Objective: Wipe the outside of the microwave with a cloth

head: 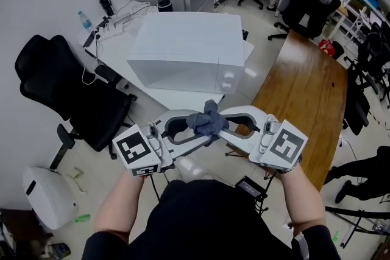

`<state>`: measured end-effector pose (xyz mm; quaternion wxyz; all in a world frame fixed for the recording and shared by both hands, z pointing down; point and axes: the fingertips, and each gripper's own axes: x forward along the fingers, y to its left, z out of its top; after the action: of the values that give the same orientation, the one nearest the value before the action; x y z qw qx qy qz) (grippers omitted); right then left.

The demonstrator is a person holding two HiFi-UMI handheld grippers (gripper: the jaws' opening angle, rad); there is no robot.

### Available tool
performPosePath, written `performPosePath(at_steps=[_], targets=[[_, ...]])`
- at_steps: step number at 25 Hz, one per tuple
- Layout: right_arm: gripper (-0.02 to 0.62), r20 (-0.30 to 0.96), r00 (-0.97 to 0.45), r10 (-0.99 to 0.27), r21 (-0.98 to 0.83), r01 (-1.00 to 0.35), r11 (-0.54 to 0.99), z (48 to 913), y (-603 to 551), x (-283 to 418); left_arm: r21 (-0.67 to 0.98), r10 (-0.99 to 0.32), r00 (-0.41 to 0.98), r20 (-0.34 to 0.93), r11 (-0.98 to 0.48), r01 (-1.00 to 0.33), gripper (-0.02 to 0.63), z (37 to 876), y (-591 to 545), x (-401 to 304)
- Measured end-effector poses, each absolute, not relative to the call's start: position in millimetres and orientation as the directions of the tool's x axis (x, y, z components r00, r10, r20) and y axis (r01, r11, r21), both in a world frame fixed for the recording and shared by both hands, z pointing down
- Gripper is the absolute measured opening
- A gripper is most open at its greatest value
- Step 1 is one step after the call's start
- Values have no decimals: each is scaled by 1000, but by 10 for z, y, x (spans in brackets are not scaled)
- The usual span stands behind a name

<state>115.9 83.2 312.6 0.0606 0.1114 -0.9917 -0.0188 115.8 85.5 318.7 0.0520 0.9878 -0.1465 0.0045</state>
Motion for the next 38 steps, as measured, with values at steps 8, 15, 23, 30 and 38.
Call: performPosePath(at_steps=[8, 15, 23, 30, 38], targets=[[115, 117, -990, -77, 21, -75, 997, 3112, 883, 1122, 84, -334, 942, 21, -939, -334, 67, 3135, 901, 1052], [133, 154, -979, -133, 76, -123, 990, 3189, 708, 884, 22, -496, 867, 51, -867, -497, 63, 3212, 770, 679], [127, 231, -940, -252, 165, -218, 962, 3411, 299, 362, -12, -708, 705, 45, -706, -708, 63, 3352, 433, -14], [93, 232, -904, -359, 207, -315, 926, 3427, -182, -52, -42, -830, 555, 66, -558, -829, 61, 3541, 36, -824], [2, 216, -829, -515, 192, -482, 855, 3429, -888, -425, -67, -911, 390, 134, -401, -914, 63, 3960, -596, -1792]])
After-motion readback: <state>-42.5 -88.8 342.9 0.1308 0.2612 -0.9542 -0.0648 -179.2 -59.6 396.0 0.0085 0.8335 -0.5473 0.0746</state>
